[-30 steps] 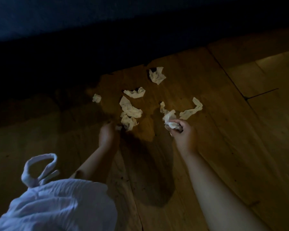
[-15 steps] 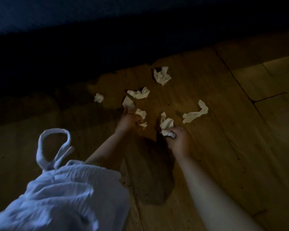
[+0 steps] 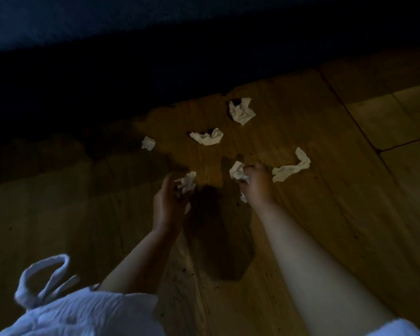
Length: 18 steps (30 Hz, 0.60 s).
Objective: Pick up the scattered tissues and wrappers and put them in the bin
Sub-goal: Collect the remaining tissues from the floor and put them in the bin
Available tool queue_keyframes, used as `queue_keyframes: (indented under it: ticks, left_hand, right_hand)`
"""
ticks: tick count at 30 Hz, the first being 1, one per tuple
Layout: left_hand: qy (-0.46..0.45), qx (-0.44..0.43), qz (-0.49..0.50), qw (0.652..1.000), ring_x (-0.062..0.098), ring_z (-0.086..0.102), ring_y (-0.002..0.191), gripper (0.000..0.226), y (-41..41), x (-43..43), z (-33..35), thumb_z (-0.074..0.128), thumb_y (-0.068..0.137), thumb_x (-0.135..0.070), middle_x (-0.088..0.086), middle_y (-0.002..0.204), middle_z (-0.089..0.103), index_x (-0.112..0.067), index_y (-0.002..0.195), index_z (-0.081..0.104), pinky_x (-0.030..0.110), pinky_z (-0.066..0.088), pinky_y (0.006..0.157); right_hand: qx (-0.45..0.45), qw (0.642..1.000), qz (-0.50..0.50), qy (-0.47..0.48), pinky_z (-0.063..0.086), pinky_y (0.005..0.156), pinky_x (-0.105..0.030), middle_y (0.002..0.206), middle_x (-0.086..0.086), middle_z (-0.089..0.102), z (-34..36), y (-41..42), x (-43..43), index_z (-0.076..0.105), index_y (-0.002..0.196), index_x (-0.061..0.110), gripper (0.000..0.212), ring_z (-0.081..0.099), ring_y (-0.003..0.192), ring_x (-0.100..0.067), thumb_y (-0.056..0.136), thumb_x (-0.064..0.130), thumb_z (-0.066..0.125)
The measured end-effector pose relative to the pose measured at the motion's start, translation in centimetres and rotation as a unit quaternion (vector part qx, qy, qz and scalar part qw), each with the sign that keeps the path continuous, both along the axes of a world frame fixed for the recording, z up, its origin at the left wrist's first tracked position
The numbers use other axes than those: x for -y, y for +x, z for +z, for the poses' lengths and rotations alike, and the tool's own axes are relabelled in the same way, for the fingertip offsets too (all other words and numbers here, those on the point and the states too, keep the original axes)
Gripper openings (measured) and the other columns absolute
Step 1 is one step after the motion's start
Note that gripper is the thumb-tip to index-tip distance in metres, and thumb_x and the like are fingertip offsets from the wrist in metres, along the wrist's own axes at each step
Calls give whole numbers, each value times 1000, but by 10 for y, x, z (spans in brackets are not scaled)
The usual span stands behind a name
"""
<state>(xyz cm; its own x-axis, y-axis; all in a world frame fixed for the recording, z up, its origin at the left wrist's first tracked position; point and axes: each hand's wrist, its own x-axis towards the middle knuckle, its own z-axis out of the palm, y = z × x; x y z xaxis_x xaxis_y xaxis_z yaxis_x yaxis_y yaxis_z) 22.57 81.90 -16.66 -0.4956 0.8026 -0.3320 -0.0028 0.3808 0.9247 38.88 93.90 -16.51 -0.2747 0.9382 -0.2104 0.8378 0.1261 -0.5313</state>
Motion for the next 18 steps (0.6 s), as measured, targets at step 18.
queue_keyframes:
  ticks: [18]
  left_hand:
    - [21,-51,75,996,36,54,115,35,-54,7,0,59,85,-6,21,128,50,-8,120,53,54,50,90]
  right_hand:
    - [-228,971,-39,-58,45,77,-12,123,-7,57,23,-50,-10,53,124,8,43,55,109,-14,83,6,65]
